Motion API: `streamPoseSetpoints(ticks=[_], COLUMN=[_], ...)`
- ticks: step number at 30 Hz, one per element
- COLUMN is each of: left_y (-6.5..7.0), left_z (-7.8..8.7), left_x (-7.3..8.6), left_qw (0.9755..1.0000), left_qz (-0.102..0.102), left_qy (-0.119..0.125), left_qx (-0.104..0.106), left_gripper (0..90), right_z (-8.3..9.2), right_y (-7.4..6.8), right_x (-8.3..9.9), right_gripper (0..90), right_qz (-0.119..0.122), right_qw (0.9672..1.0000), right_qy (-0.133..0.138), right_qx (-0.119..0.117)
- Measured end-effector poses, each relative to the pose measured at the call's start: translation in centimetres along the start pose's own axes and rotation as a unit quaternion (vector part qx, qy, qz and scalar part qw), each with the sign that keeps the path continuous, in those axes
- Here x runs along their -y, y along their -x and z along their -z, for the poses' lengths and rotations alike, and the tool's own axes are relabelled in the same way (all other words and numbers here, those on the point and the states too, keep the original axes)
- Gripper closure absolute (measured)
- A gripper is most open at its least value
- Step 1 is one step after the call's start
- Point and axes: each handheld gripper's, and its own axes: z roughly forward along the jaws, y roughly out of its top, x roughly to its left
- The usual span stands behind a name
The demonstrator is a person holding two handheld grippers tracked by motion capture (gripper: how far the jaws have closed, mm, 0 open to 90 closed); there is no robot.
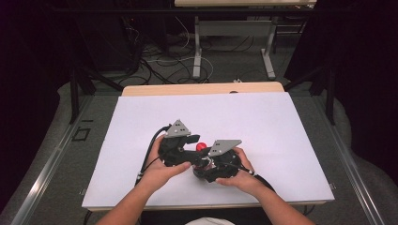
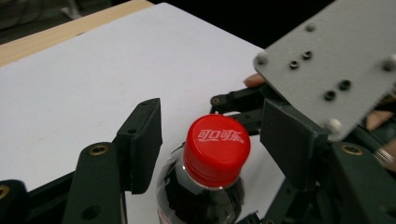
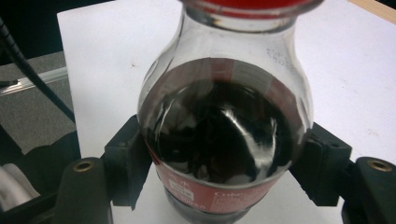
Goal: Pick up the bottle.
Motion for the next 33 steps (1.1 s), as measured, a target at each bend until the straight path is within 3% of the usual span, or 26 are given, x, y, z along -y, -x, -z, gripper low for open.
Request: streamPoseSetpoints(ticks=[5, 6, 9, 14, 19, 26, 29, 33], left_y=[-1.1, -1.4, -2.0, -3.0, -3.0, -1.9, -1.5, -0.7], left_z=[0.5, 0.5, 0.3, -0.2, -0.7, -1.2, -1.3, -1.4], left_x=[0.1, 0.0, 0.1, 0.3, 0.5, 0.5, 0.5, 0.5], left_qw=[0.9979, 0.9969, 0.9957, 0.9923, 0.9909, 0.9904, 0.9927, 0.9973], left_qz=[-0.027, -0.041, -0.057, -0.052, -0.051, -0.075, -0.076, -0.055], left_qy=[-0.001, -0.004, -0.007, 0.007, 0.009, 0.012, 0.017, 0.020], left_qx=[0.059, 0.066, 0.072, 0.113, 0.124, 0.116, 0.092, 0.044], left_gripper=[37.8, 38.2, 41.0, 42.2, 45.8, 58.6, 60.9, 61.3], right_z=[0.0, 0.0, 0.0, 0.0, 0.0, 0.0, -0.1, 0.0], right_y=[-0.1, -0.1, -0.2, -0.4, -0.4, -0.5, -0.4, -0.3], right_x=[0.0, -0.1, -0.1, -0.1, -0.1, -0.1, -0.1, 0.0], right_gripper=[29.4, 29.4, 29.4, 29.4, 29.4, 29.4, 29.4, 29.5], right_qz=[0.002, 0.004, 0.009, 0.018, 0.012, 0.015, 0.012, 0.006], right_qw=[1.0000, 0.9999, 0.9997, 0.9994, 0.9996, 0.9995, 0.9996, 0.9998], right_qy=[0.003, 0.003, -0.001, 0.006, 0.002, 0.001, 0.005, -0.002], right_qx=[-0.009, -0.011, -0.022, -0.028, -0.027, -0.029, -0.024, -0.019])
